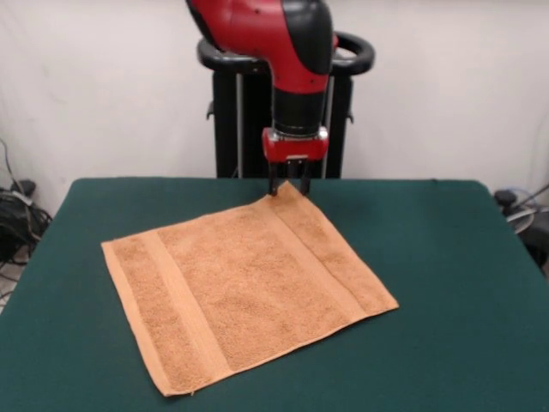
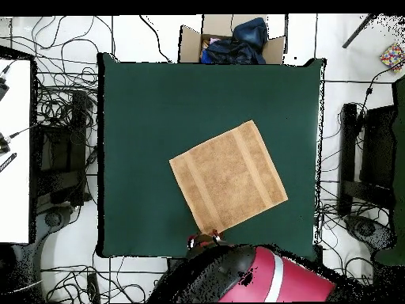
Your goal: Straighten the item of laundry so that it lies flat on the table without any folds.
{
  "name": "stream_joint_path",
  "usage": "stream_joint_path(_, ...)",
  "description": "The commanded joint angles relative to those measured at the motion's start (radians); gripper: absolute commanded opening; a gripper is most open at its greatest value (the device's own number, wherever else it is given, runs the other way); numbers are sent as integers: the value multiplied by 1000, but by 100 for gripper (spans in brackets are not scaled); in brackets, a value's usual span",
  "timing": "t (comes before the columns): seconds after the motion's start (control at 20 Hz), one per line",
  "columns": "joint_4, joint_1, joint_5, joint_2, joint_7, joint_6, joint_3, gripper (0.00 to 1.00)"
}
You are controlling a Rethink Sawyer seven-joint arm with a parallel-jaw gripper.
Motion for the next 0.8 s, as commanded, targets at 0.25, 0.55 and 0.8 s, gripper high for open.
stream_joint_path(0.25, -207, -9, 21, 169, 237, -44, 69, 100)
stream_joint_path(0.55, -254, 10, 48, 188, 236, -11, 102, 100)
stream_joint_path(0.8, -246, 15, 51, 176, 251, -33, 107, 100)
